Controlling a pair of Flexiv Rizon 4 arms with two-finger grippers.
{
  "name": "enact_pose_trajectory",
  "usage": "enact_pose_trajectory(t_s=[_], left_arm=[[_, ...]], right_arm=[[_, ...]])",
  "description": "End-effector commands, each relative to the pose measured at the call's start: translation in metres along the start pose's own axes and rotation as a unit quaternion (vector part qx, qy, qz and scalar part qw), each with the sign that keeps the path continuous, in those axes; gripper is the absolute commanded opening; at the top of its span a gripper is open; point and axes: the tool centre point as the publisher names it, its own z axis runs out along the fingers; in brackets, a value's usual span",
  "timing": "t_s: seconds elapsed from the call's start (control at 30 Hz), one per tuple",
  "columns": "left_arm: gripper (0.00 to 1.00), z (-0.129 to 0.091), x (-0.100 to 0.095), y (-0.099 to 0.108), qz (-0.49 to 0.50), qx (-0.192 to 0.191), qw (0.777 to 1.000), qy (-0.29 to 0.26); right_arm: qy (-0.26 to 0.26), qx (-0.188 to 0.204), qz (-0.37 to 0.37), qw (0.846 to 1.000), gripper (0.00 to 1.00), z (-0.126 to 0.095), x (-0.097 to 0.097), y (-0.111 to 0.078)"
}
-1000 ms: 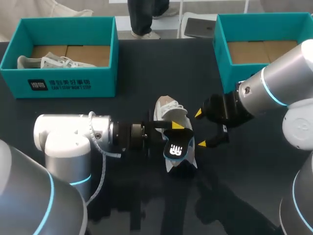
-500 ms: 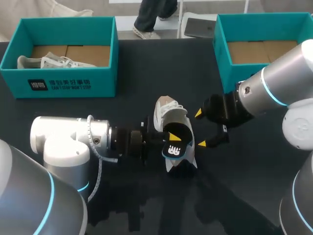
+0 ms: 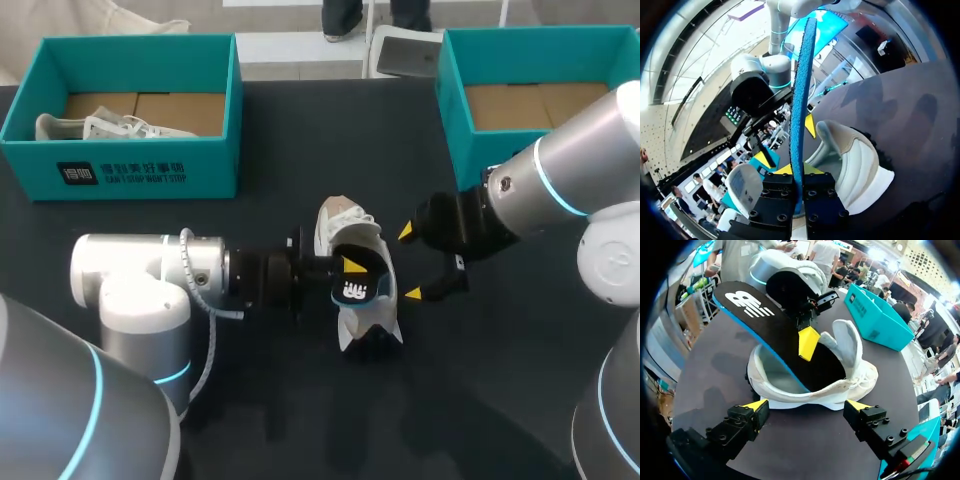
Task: Take the shoe out of the shoebox, open the shoe tongue, remove and reinsert the insole, then place the shoe into the shoebox
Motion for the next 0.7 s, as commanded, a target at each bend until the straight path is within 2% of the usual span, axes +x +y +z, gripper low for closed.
enact_pose_trajectory(t_s=[0.03, 0.07, 0.1, 0.2, 0.33, 0.43, 0.63, 0.7], left_arm=[[0.00, 0.000, 0.000, 0.002, 0.000, -0.005, 1.000, -0.006], [0.00, -0.002, -0.001, 0.000, 0.000, -0.006, 1.000, -0.007], [0.20, -0.003, -0.002, -0.002, 0.000, -0.006, 1.000, -0.009], [0.14, -0.005, -0.005, -0.010, 0.004, -0.003, 1.000, -0.010], [0.19, -0.006, -0.008, -0.018, 0.011, 0.001, 1.000, -0.011], [0.19, -0.007, -0.007, -0.023, 0.012, 0.003, 1.000, -0.011], [0.18, -0.009, -0.004, -0.038, 0.018, 0.009, 1.000, -0.011], [0.12, -0.009, -0.001, -0.041, 0.023, 0.006, 1.000, -0.008]], right_arm=[[-0.001, 0.001, 0.000, 1.000, 1.00, 0.000, 0.001, 0.001], [-0.001, 0.001, 0.000, 1.000, 1.00, 0.000, 0.001, 0.001], [-0.001, 0.001, 0.000, 1.000, 1.00, 0.000, 0.001, 0.001], [-0.001, 0.001, 0.000, 1.000, 1.00, 0.000, 0.001, 0.001], [-0.001, 0.001, 0.000, 1.000, 1.00, 0.000, 0.001, 0.001], [-0.001, 0.001, 0.000, 1.000, 1.00, 0.000, 0.001, 0.001], [-0.001, 0.001, 0.000, 1.000, 1.00, 0.000, 0.001, 0.001], [-0.001, 0.001, 0.000, 1.000, 1.00, 0.000, 0.001, 0.001]])
